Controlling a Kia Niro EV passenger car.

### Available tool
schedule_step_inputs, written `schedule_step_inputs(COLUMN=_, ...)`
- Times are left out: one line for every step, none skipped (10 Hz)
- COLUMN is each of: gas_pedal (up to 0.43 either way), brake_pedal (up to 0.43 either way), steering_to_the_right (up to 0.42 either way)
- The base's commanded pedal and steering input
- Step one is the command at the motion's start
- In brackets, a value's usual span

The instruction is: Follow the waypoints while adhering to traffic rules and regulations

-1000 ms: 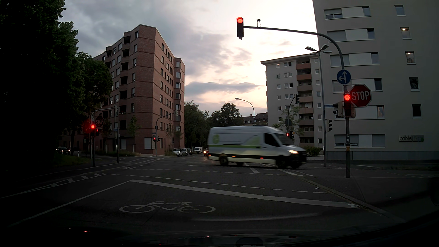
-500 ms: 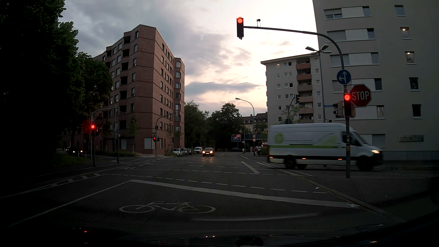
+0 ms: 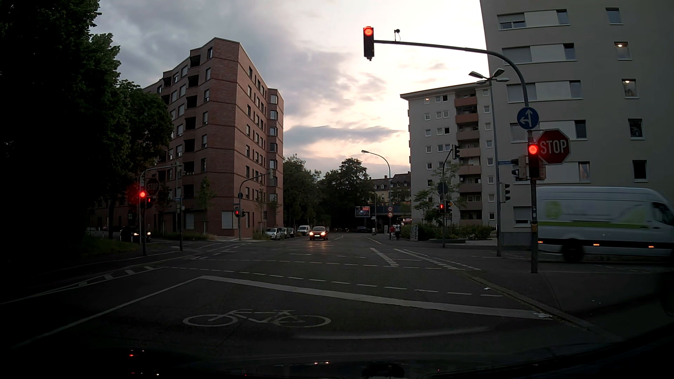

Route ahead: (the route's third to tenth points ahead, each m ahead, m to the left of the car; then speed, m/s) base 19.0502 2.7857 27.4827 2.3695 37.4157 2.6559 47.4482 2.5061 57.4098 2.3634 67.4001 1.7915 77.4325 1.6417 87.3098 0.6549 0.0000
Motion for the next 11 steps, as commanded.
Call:
schedule_step_inputs(gas_pedal=0.000, brake_pedal=0.171, steering_to_the_right=-0.016)
schedule_step_inputs(gas_pedal=0.000, brake_pedal=0.171, steering_to_the_right=-0.016)
schedule_step_inputs(gas_pedal=0.000, brake_pedal=0.171, steering_to_the_right=-0.016)
schedule_step_inputs(gas_pedal=0.000, brake_pedal=0.171, steering_to_the_right=-0.016)
schedule_step_inputs(gas_pedal=0.000, brake_pedal=0.171, steering_to_the_right=-0.016)
schedule_step_inputs(gas_pedal=0.000, brake_pedal=0.171, steering_to_the_right=-0.016)
schedule_step_inputs(gas_pedal=0.000, brake_pedal=0.171, steering_to_the_right=-0.016)
schedule_step_inputs(gas_pedal=0.000, brake_pedal=0.171, steering_to_the_right=-0.016)
schedule_step_inputs(gas_pedal=0.000, brake_pedal=0.171, steering_to_the_right=-0.016)
schedule_step_inputs(gas_pedal=0.000, brake_pedal=0.171, steering_to_the_right=-0.016)
schedule_step_inputs(gas_pedal=0.000, brake_pedal=0.171, steering_to_the_right=-0.016)
